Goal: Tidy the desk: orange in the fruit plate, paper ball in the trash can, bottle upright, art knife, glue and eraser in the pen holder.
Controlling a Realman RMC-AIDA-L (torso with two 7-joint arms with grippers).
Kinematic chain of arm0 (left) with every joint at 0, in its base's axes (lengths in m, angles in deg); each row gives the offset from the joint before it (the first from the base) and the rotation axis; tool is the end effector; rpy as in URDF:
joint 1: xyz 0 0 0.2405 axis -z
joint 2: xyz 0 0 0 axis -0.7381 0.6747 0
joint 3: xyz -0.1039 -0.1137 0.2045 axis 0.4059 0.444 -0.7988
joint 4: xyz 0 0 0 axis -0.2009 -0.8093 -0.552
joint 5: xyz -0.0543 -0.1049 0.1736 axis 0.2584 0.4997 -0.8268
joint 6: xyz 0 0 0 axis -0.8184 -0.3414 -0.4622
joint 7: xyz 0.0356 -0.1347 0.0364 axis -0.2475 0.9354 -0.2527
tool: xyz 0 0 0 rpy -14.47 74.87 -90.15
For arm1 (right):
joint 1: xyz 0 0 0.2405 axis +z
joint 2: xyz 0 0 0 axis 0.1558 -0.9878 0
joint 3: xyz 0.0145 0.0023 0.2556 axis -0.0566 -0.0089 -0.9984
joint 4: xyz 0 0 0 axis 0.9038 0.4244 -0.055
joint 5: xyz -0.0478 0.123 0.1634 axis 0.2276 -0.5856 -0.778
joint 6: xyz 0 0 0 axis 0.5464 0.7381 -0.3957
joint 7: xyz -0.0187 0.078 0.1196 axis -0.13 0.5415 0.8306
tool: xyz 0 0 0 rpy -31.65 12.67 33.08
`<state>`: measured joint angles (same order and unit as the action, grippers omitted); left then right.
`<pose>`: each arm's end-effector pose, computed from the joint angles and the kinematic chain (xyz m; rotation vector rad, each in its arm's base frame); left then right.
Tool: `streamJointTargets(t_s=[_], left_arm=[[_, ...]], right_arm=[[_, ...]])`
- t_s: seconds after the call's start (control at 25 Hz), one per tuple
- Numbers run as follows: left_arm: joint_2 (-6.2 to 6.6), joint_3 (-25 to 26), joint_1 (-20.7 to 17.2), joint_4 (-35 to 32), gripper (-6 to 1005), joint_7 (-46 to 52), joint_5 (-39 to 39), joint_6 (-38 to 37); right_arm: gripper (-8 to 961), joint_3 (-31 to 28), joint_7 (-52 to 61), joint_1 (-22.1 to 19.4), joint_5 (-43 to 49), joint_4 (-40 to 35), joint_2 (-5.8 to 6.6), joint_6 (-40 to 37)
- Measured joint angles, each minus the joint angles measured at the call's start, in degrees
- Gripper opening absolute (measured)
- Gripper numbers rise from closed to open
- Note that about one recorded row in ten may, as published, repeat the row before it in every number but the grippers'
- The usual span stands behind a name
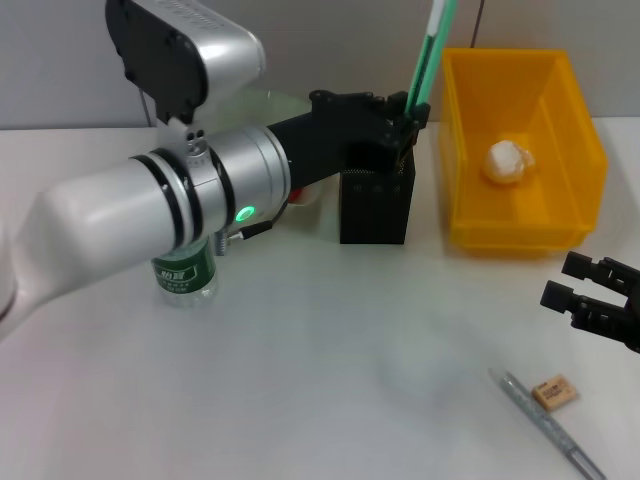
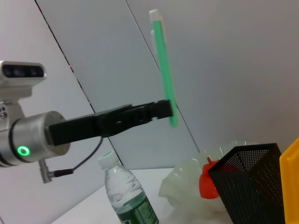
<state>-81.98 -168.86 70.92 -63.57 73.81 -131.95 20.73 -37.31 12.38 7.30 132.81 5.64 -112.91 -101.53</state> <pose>-0.1007 0.3659 -0.0525 -2.4450 -0.4844 -0.7456 0.3210 0.2700 0.0408 -2.3783 0.8983 1.0076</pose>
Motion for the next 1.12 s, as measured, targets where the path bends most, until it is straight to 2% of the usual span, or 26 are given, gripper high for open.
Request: streamJointTargets(t_s=[0.04,0.12,0.2,0.32,0.36,0.44,0.52,0.64,0.68,0.76,1.12], left_arm=[[-0.04,-2.5,0.7,0.4,190,1.6,0.0,5.1],[-0.07,-4.2,2.2,1.8,190,3.2,0.2,9.9],[-0.07,-4.2,2.2,1.8,190,3.2,0.2,9.9],[-0.2,-5.1,7.8,7.9,191,4.5,2.0,14.2],[-0.2,-5.1,7.8,7.9,191,4.5,2.0,14.2],[-0.22,-5.0,11.4,13.2,191,4.1,4.0,15.7],[-0.22,-4.9,13.2,15.5,191,4.1,4.7,16.4],[-0.22,-4.9,14.0,16.8,191,4.1,5.1,17.1],[-0.21,-5.0,14.9,18.3,191,4.0,5.9,19.9],[-0.22,-5.1,15.0,18.6,191,4.0,5.9,20.9],[-0.21,-6.7,15.2,20.8,191,4.5,6.2,21.2]], right_arm=[[836,0.0,0.0,0.0,0.0,0.0,0.0,0.0],[836,0.0,0.0,0.1,0.3,0.0,0.0,-0.2],[836,0.0,0.0,0.2,0.5,-0.1,0.0,-0.3],[836,0.0,-0.3,0.2,0.6,-0.1,0.0,-0.3],[836,0.0,-0.5,0.2,0.6,-0.1,-0.02,-0.3],[836,0.0,-1.1,0.2,0.7,0.0,-0.13,-0.3],[836,0.0,-1.4,0.2,0.7,0.0,-0.21,-0.3],[836,-0.1,-1.5,0.2,0.7,0.0,-0.24,-0.4],[836,-0.1,-1.5,0.3,0.7,0.0,-0.26,-0.4],[836,-0.1,-1.5,0.3,0.7,0.0,-0.28,-0.5],[836,0.0,-1.5,0.8,0.7,0.0,-0.35,-0.5]])
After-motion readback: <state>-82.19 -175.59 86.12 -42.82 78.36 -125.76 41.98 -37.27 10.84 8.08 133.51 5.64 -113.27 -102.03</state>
